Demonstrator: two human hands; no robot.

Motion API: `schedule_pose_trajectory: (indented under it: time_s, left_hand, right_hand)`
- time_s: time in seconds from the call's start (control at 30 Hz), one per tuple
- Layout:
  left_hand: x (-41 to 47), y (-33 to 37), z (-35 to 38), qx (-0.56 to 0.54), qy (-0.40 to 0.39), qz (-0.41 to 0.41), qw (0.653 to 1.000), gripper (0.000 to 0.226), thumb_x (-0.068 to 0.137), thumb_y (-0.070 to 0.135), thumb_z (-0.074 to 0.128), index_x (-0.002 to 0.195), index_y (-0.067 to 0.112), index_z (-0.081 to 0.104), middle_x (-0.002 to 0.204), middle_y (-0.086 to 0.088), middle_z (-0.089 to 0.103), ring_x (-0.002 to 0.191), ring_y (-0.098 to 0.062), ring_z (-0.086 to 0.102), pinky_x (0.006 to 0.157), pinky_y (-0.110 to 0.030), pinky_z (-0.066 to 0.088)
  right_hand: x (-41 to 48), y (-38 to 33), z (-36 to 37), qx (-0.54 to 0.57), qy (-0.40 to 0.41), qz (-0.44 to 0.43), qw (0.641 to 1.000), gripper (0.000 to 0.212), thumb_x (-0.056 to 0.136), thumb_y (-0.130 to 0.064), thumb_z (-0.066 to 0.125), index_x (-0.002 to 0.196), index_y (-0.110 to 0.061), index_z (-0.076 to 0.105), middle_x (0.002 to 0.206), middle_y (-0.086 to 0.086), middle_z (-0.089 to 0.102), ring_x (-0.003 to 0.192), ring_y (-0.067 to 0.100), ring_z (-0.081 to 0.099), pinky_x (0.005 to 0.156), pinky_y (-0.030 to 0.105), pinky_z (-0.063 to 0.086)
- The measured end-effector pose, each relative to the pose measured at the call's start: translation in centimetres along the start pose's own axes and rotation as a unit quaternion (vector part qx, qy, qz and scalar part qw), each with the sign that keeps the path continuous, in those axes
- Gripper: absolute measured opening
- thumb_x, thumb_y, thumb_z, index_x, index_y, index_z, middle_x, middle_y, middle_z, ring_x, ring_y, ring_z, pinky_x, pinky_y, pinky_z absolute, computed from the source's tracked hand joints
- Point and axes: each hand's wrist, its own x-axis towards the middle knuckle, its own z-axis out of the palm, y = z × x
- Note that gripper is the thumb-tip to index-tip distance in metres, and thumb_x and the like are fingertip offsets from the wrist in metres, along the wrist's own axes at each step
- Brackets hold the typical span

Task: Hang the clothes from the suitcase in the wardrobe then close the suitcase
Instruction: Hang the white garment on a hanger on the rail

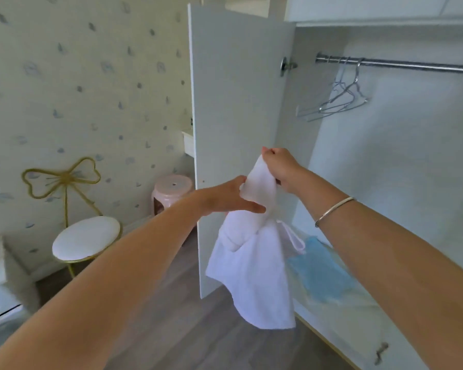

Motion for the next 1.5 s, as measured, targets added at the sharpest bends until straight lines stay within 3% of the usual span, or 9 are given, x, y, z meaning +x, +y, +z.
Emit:
schedule_pose_trajectory:
  time_s: [0.2,0.37,0.5,0.6,0.77,1.03,1.27,1.4,1.5]
  left_hand:
    - [4.7,6.4,3.6,-0.038,0.083,0.101,0.991,0.03,0.096,0.022,0.052,0.124,0.013,0.059,0.121,-0.009,0.063,0.108,-0.025,0.059,0.09,-0.036,0.047]
    - [8.8,10.1,4.6,-0.062,0.114,0.098,0.987,0.037,0.1,0.031,0.045,0.122,0.006,0.059,0.11,-0.009,0.061,0.098,-0.025,0.058,0.084,-0.033,0.046]
    - [12.9,12.4,5.7,-0.135,0.097,0.092,0.982,0.04,0.099,0.033,0.048,0.118,0.0,0.059,0.103,-0.01,0.06,0.091,-0.026,0.058,0.079,-0.032,0.046]
    - [16.1,13.4,5.8,-0.145,0.088,0.095,0.981,0.039,0.098,0.032,0.05,0.114,-0.003,0.059,0.098,-0.011,0.058,0.089,-0.027,0.057,0.079,-0.034,0.047]
    - [22.3,13.5,3.4,-0.188,0.063,0.11,0.974,0.042,0.095,0.036,0.053,0.107,-0.004,0.061,0.105,-0.021,0.065,0.097,-0.035,0.064,0.091,-0.047,0.051]
    - [30.8,11.4,-2.5,-0.099,0.078,0.139,0.982,0.037,0.096,0.04,0.049,0.077,0.01,0.057,0.075,-0.004,0.054,0.07,-0.021,0.049,0.062,-0.028,0.038]
    - [35.9,10.0,-3.8,0.063,0.142,0.1,0.983,0.043,0.074,0.03,0.064,0.116,0.024,0.058,0.112,-0.005,0.055,0.105,-0.029,0.054,0.097,-0.041,0.045]
    - [37.3,11.7,-2.7,0.121,-0.031,0.119,0.985,0.023,0.077,0.01,0.066,0.097,0.022,0.062,0.094,-0.003,0.059,0.091,-0.022,0.056,0.082,-0.028,0.045]
    - [37.5,13.1,-1.7,0.105,-0.169,0.086,0.976,0.032,0.082,0.024,0.07,0.112,0.018,0.06,0.107,-0.003,0.065,0.096,-0.018,0.062,0.086,-0.027,0.046]
  right_hand:
    - [-0.5,1.7,-8.2,0.139,0.008,-0.008,0.99,0.021,0.1,-0.022,0.045,0.102,-0.007,0.06,0.092,0.009,0.061,0.082,0.02,0.06,0.063,0.027,0.052]
    - [-1.0,4.7,-12.4,0.155,-0.061,0.057,0.984,0.024,0.089,-0.011,0.043,0.097,-0.023,0.062,0.094,0.002,0.061,0.089,0.018,0.058,0.084,0.031,0.048]
    - [-0.7,8.0,-13.8,0.064,-0.15,0.092,0.982,0.032,0.096,-0.021,0.045,0.127,-0.027,0.046,0.11,-0.003,0.061,0.105,0.021,0.058,0.1,0.043,0.046]
    - [1.2,9.6,-14.5,0.028,-0.106,0.084,0.99,0.042,0.096,-0.008,0.046,0.135,-0.02,0.043,0.114,0.001,0.056,0.105,0.023,0.056,0.102,0.05,0.046]
    - [6.9,10.6,-15.0,0.052,0.041,0.062,0.996,0.024,0.097,-0.011,0.049,0.107,0.007,0.061,0.095,0.017,0.061,0.085,0.026,0.062,0.078,0.035,0.059]
    - [15.2,10.7,-16.4,0.065,0.188,0.075,0.977,0.027,0.1,-0.017,0.043,0.09,0.0,0.062,0.089,0.017,0.058,0.081,0.026,0.058,0.068,0.033,0.057]
    - [19.9,9.2,-18.1,0.02,0.222,0.059,0.973,0.027,0.099,-0.026,0.045,0.08,-0.011,0.057,0.077,0.009,0.047,0.073,0.019,0.04,0.067,0.032,0.034]
    - [22.8,9.4,-18.8,-0.031,0.235,0.036,0.971,0.032,0.099,-0.022,0.044,0.068,-0.012,0.043,0.071,0.008,0.037,0.068,0.019,0.031,0.061,0.028,0.025]
    - [24.9,9.9,-19.7,-0.037,0.232,0.036,0.971,0.031,0.098,-0.023,0.045,0.071,-0.009,0.047,0.073,0.009,0.041,0.069,0.019,0.034,0.063,0.029,0.027]
